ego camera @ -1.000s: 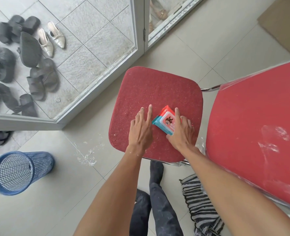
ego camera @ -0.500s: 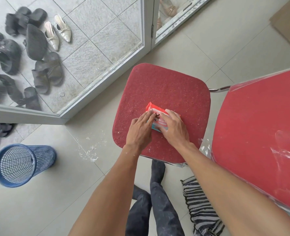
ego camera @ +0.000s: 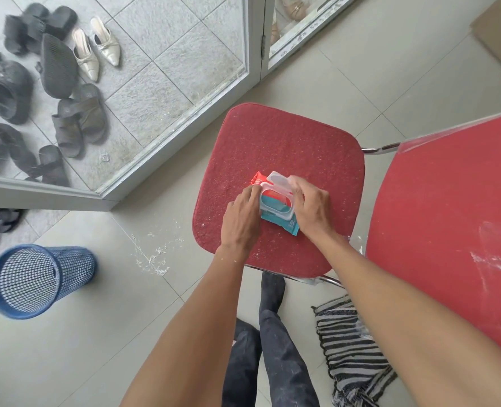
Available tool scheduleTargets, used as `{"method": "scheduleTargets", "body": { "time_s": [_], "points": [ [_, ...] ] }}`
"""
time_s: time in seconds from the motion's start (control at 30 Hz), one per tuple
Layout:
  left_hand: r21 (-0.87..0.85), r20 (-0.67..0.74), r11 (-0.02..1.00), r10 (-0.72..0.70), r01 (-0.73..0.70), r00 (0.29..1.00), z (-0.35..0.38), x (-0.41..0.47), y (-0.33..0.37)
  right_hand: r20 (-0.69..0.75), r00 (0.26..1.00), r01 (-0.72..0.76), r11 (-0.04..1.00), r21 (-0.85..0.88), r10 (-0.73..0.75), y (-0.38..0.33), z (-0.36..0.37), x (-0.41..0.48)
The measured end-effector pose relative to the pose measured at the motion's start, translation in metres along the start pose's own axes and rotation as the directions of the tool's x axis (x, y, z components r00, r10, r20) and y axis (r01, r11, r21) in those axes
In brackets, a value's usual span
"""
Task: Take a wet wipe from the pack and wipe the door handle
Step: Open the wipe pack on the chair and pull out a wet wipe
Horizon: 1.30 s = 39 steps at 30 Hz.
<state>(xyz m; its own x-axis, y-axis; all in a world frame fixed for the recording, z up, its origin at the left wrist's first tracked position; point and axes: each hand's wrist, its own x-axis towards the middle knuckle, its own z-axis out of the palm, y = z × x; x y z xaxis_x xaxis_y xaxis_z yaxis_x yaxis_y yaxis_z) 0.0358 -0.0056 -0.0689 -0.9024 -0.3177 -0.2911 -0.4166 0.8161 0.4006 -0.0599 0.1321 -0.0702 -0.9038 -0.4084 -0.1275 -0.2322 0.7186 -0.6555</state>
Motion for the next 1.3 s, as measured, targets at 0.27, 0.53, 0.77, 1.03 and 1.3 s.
{"method": "scheduleTargets", "body": {
  "time_s": [0.27,0.53,0.77,1.03,1.3],
  "points": [
    [0.056,-0.004,0.998,0.031,-0.031,1.0,0.009,-0.007,-0.003,-0.12,0.976,-0.182,0.983,-0.005,0.18,-0.003,0.007,0.006],
    [0.026,-0.128,1.0,-0.008,0.012,0.992,0.011,-0.003,0.017,0.032,0.983,-0.173,0.973,-0.155,0.18,0.002,0.016,-0.006],
    [0.053,-0.16,0.996,-0.056,0.065,0.985,0.021,0.007,0.031,-0.055,0.995,-0.084,0.995,-0.059,0.081,0.004,0.011,-0.024],
    [-0.012,-0.184,0.986,-0.166,0.167,0.969,0.01,0.012,0.04,-0.072,0.988,-0.131,0.99,0.043,0.134,0.003,0.016,-0.031],
    [-0.368,-0.266,0.903,-0.333,0.224,0.905,0.004,0.011,0.031,-0.055,0.989,-0.136,0.991,0.01,0.136,-0.012,0.018,-0.031]
  ]
}}
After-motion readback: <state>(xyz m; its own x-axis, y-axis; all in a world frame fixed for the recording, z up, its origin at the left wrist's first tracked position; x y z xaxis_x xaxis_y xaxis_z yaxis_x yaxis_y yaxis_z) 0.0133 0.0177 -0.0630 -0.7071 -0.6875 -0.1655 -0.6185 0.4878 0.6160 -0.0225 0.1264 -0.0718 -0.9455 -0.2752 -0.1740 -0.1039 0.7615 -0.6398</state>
